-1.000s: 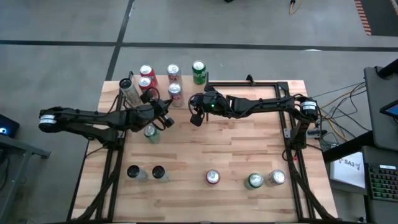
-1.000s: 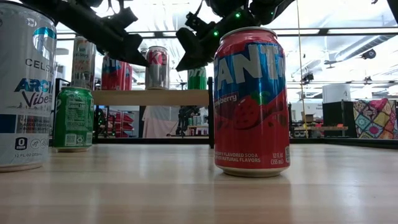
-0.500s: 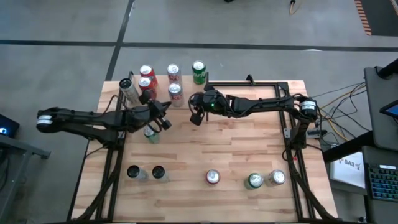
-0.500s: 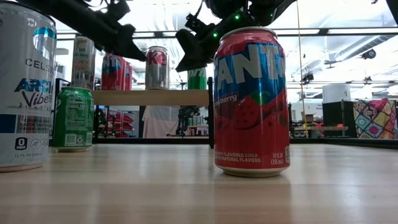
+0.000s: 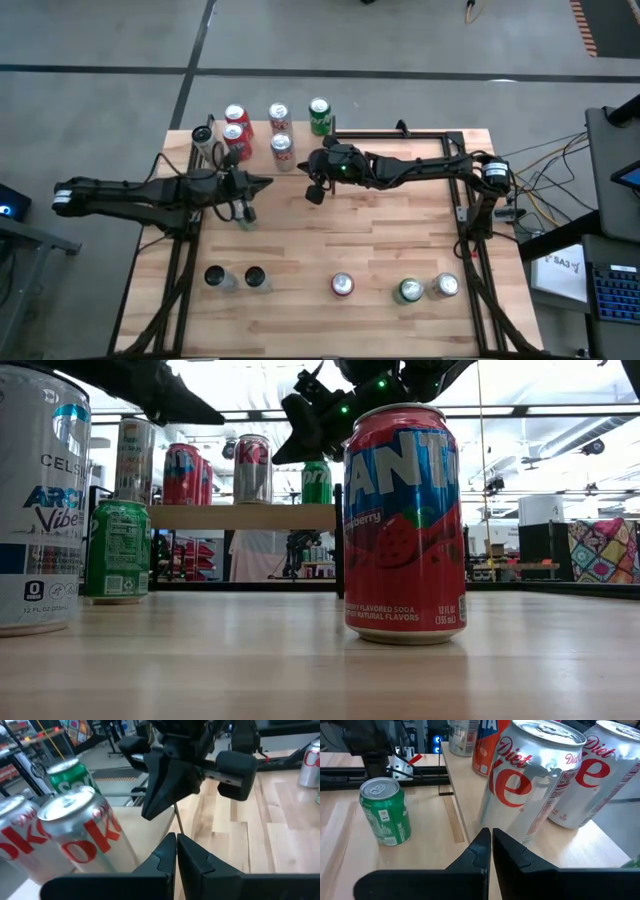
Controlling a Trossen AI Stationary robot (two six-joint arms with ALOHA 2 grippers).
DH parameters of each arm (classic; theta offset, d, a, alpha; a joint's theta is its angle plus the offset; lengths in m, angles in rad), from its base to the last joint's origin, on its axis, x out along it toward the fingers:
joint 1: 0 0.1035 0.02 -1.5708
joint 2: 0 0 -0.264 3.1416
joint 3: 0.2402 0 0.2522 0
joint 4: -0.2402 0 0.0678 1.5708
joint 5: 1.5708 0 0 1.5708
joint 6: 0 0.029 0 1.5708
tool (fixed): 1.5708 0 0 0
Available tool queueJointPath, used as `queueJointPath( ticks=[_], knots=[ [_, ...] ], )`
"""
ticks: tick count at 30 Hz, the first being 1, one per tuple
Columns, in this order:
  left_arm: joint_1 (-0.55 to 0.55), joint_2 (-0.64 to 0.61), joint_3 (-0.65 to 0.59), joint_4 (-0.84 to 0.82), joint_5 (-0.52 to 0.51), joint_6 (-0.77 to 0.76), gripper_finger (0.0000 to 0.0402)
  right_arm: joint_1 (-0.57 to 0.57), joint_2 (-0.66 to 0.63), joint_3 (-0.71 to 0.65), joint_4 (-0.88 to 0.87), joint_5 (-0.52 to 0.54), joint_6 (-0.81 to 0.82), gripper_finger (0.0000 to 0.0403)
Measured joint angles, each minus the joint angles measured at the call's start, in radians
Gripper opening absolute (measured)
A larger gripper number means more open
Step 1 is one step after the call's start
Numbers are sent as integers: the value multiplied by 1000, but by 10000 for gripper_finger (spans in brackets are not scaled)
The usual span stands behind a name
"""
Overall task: Place canned beverage on shelf
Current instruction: Put the top silver soda can aligned with the other silver soda can on the shelf
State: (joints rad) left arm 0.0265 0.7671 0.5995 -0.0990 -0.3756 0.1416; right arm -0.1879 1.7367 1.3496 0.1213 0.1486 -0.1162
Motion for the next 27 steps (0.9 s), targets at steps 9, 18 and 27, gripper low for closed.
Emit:
queueJointPath(
  ticks=[9,18,27],
  knots=[
    [0,-72,12,29,0,135,0,0,1,-23,49,-3,12,9],
    [1,-147,7,65,0,276,0,12,1,-27,46,-52,66,9],
    [1,-200,-157,396,80,356,0,35,1,-9,48,-44,117,9]
  ],
)
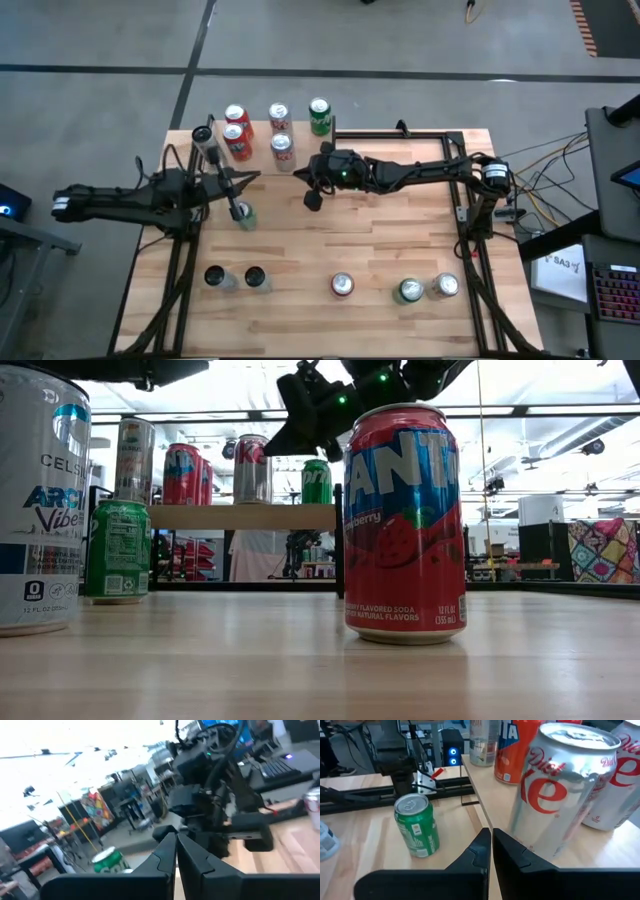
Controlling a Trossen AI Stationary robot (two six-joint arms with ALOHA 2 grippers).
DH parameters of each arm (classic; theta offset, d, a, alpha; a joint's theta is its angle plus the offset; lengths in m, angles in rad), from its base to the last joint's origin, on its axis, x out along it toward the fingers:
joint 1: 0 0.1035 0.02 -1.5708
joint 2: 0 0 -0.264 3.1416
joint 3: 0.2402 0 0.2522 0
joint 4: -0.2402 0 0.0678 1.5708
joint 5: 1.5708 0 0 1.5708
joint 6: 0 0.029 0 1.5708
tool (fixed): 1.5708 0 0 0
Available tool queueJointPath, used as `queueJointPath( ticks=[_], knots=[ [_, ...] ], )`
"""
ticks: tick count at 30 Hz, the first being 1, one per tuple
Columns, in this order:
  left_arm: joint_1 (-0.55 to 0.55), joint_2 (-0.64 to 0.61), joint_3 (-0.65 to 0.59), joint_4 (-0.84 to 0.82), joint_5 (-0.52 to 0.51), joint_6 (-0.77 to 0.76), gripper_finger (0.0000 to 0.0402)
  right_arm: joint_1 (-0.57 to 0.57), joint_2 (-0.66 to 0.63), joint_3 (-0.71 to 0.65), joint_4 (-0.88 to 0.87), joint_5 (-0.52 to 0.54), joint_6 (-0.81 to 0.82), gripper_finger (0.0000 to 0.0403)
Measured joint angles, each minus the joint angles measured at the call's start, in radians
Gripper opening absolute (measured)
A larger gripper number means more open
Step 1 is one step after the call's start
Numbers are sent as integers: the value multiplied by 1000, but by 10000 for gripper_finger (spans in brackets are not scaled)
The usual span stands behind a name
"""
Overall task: Place canned beverage on shelf
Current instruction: Put the top silver soda can aligned with the other silver soda can on the shelf
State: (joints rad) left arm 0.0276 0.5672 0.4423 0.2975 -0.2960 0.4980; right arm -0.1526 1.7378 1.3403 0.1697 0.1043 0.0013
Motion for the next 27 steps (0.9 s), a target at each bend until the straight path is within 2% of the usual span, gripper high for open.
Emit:
queueJointPath(
  ticks=[3,11,27],
  knots=[
    [0,-15,-9,50,-4,30,0,5,0,10,0,0,1,9],
    [0,-37,32,-16,-8,36,0,4,0,25,24,2,-2,9],
    [0,-35,29,-9,-9,32,0,4,0,26,102,2,-30,9]
  ],
)
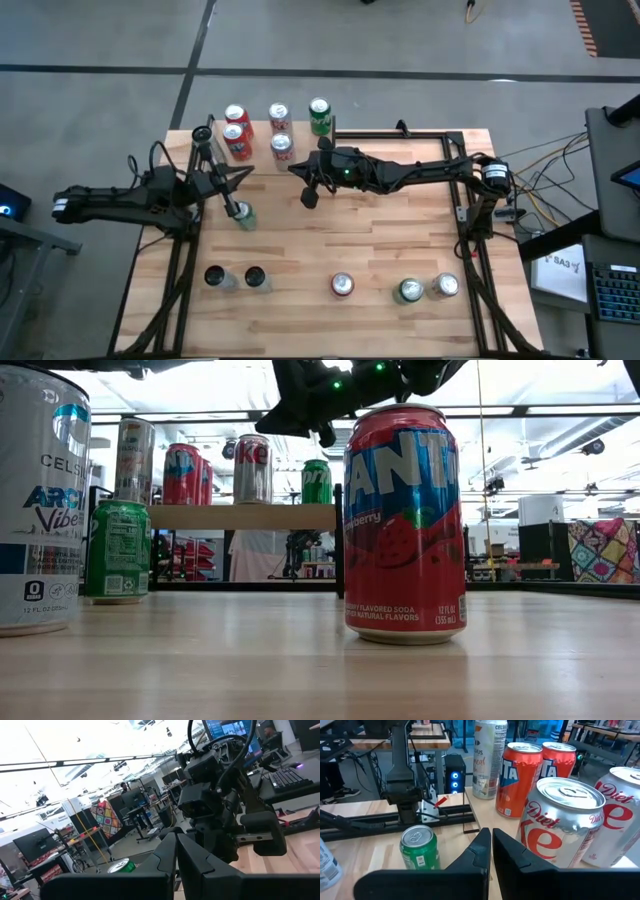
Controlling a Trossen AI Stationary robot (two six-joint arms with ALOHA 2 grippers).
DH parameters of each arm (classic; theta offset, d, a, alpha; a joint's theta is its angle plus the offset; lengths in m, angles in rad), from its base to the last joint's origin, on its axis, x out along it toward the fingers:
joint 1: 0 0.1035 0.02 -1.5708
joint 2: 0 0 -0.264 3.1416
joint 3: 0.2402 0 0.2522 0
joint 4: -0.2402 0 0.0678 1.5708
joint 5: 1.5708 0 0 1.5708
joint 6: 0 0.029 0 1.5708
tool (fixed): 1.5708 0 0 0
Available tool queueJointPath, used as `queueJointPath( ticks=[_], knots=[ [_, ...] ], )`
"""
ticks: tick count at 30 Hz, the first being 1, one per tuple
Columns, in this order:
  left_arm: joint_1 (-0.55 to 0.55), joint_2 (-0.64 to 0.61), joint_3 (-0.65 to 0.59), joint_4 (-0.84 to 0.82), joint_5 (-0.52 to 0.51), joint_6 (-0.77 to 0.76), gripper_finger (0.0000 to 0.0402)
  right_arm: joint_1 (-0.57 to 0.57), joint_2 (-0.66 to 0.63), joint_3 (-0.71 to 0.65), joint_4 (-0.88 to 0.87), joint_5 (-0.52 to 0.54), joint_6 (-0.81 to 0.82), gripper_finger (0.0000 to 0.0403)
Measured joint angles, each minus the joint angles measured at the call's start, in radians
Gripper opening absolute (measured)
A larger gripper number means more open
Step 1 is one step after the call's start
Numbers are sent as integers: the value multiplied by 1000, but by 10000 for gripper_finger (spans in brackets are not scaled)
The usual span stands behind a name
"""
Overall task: Place canned beverage on shelf
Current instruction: Put the top silver soda can aligned with the other silver soda can on the shelf
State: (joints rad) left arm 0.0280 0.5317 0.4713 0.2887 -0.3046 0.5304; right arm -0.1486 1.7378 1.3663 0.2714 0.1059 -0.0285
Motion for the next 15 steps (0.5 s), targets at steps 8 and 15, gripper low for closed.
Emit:
queueJointPath(
  ticks=[8,15],
  knots=[
    [0,11,0,7,0,0,0,0,12,0,48,-1,-18,9],
    [0,8,0,7,-3,0,0,0,72,36,64,-10,-26,9]
  ],
)
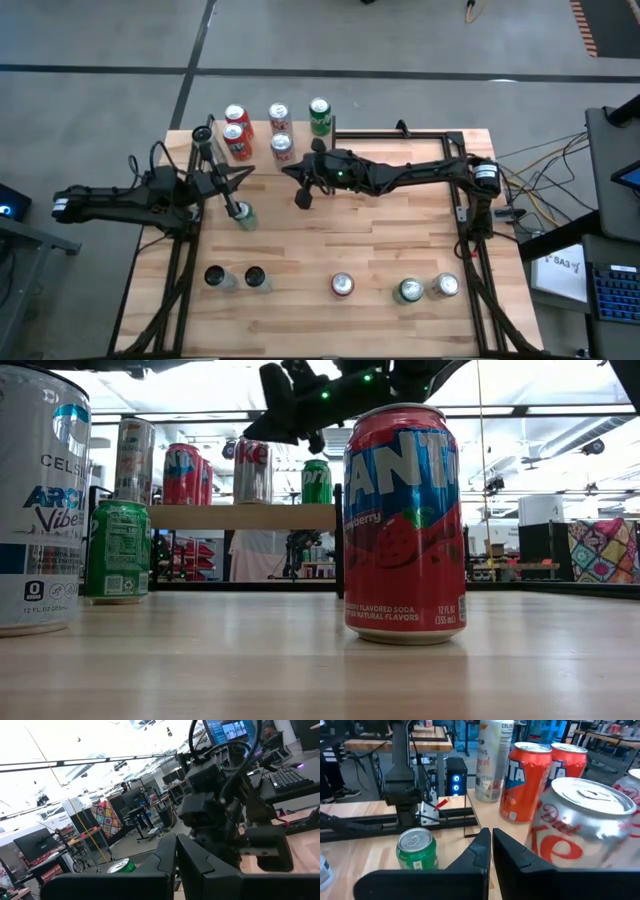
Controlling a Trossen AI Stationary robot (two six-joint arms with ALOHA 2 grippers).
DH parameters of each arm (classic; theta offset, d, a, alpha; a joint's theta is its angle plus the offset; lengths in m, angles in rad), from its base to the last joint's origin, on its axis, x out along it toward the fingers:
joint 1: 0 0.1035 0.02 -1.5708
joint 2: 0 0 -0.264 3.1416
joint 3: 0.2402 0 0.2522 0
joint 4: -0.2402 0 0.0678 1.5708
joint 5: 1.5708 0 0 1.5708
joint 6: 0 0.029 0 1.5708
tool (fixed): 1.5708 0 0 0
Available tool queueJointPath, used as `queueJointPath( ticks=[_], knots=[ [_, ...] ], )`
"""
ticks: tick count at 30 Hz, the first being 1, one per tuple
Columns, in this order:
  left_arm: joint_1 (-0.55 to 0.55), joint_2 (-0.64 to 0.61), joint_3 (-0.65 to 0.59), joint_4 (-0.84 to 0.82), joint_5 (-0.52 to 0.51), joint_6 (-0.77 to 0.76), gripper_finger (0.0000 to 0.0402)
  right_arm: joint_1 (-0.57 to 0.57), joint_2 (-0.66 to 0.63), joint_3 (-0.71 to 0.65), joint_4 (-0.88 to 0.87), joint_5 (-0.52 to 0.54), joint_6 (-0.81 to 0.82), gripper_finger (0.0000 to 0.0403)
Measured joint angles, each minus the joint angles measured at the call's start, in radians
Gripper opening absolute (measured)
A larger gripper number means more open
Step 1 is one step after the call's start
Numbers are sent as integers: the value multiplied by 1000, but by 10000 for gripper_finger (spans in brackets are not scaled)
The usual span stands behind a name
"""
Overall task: Place canned beverage on shelf
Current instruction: Put the top silver soda can aligned with the other silver soda can on the shelf
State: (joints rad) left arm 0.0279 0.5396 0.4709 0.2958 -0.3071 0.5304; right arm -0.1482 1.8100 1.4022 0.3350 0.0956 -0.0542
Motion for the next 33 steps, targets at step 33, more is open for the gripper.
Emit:
queueJointPath(
  ticks=[33],
  knots=[
    [0,2,0,-6,-1,0,0,-34,17,119,-311,117,-59,9]
  ],
)
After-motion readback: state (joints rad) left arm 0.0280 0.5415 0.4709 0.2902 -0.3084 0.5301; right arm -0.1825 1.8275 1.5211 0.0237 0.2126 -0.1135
